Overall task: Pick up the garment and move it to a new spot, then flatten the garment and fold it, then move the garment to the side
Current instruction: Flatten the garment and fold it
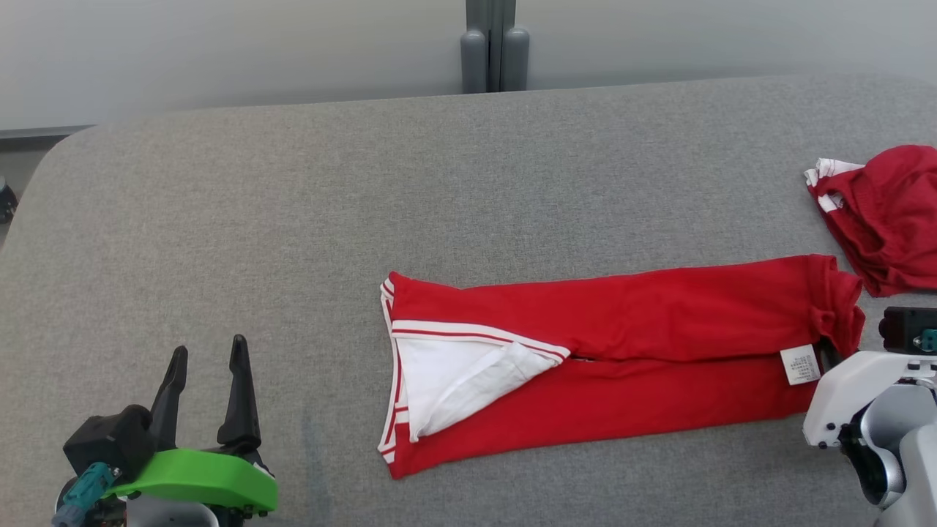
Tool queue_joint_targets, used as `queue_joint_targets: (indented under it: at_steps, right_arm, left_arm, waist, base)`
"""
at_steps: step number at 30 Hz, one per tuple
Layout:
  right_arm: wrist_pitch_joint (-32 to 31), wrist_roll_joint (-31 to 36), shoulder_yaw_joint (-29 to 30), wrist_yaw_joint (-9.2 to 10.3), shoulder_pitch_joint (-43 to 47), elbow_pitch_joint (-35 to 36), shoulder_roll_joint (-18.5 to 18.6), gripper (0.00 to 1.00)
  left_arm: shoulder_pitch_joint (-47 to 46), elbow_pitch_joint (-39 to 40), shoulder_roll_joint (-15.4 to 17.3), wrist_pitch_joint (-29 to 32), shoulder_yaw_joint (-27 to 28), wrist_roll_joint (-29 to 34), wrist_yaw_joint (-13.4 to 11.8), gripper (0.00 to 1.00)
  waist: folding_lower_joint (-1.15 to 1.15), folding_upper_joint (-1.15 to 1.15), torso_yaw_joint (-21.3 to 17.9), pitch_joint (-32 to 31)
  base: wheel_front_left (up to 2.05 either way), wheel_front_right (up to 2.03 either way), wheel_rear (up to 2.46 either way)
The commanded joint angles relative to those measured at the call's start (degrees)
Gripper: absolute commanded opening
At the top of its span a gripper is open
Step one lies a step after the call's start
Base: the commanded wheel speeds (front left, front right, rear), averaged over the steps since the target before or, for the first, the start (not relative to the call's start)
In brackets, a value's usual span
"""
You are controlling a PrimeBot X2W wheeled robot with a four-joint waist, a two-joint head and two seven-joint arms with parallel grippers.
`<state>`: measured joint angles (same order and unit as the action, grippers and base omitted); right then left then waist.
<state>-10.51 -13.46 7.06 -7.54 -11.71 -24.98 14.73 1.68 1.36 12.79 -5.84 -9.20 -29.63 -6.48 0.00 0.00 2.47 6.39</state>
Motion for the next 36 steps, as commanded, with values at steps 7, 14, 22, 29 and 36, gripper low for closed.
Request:
queue_joint_targets:
  at_steps: [7,14,22,29,36]
  right_arm:
    - [-1.54,-5.2,-7.08,0.11,3.65,12.58,-3.17,0.0]
    - [-4.11,-9.82,-17.76,0.09,5.36,22.61,-6.81,0.0]
    - [-3.33,-13.71,-28.02,0.08,1.86,19.93,-11.06,0.0]
    - [-1.25,-16.08,-34.22,0.08,-4.0,11.36,-11.76,0.0]
    - [2.82,-19.93,-38.26,0.08,-8.91,2.44,-11.81,0.31]
  left_arm:
    - [-0.83,-0.51,0.55,0.41,-0.24,-0.44,0.04,1.0]
    - [-1.49,-1.06,0.43,0.63,-0.86,-0.64,0.18,1.0]
    - [-2.04,-1.83,-0.01,0.37,-1.46,-0.96,0.42,1.0]
    - [-2.88,-2.53,-0.55,0.25,-2.65,-0.82,0.63,1.0]
    - [-3.56,-3.62,-0.84,-0.12,-3.21,-0.98,0.87,1.0]
  waist:
    - [0.0,0.0,-0.47,-0.68]
    - [0.0,0.0,1.03,-0.95]
    - [0.0,0.0,3.18,-1.13]
    - [0.0,0.0,5.56,-0.88]
    - [0.0,0.0,7.72,-0.94]
  base:
    - [0.0,0.0,0.0]
    - [0.0,0.0,0.0]
    - [0.0,0.0,0.0]
    - [0.0,0.0,0.0]
    - [0.0,0.0,0.0]
